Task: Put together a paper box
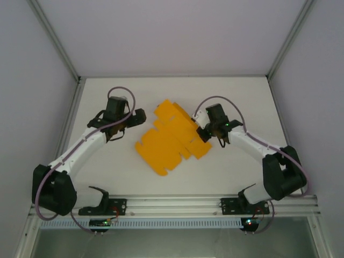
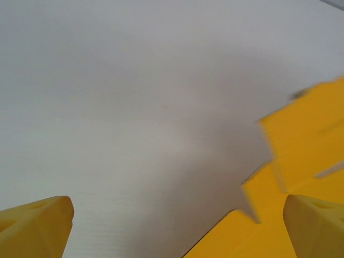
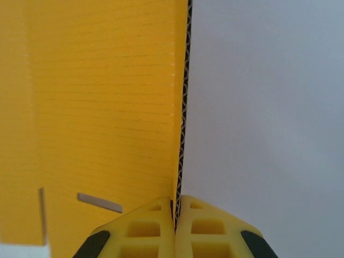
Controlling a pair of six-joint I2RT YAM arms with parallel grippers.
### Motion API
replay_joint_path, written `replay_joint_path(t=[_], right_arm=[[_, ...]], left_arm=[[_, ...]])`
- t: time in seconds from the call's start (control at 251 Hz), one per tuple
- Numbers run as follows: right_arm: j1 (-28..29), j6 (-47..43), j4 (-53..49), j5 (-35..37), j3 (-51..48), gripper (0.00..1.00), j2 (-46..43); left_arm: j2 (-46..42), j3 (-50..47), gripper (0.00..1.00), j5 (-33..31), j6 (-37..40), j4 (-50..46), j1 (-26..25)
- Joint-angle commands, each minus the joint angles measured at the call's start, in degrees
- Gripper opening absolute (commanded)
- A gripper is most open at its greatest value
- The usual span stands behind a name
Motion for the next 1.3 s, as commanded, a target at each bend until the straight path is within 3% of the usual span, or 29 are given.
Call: replay_joint_path(t=[0.0,0.12,0.375,0.627,0.934,1.022,1.165,1.297], right_arm=[[1.6,-14.9,7.1,9.7,1.7,0.00,2.0],[4.4,-22.2,11.8,8.4,0.9,0.00,2.4],[6.8,-23.9,13.2,8.2,2.5,0.00,3.8],[7.2,-22.8,11.8,12.2,5.6,0.00,7.7],[7.1,-18.2,14.4,11.9,6.9,0.00,8.1],[7.2,-16.7,14.9,12.2,7.1,0.00,8.1],[7.5,-14.8,17.3,14.6,6.9,0.00,8.3],[8.0,-13.9,19.1,13.9,5.7,0.00,8.3]], left_arm=[[4.1,5.3,1.00,14.9,2.3,4.6,0.2],[10.3,12.2,1.00,21.5,2.7,4.3,0.0],[21.8,25.4,1.00,29.4,5.2,-1.4,-0.9],[24.3,28.4,1.00,29.8,6.3,-4.0,-2.8],[27.7,28.0,0.99,31.7,3.8,-4.2,-3.7],[28.3,26.7,1.00,36.5,1.4,-1.3,-4.1],[28.7,22.1,1.00,47.9,-8.2,12.0,-4.3],[28.8,20.9,1.00,48.9,-11.2,16.9,-4.8]])
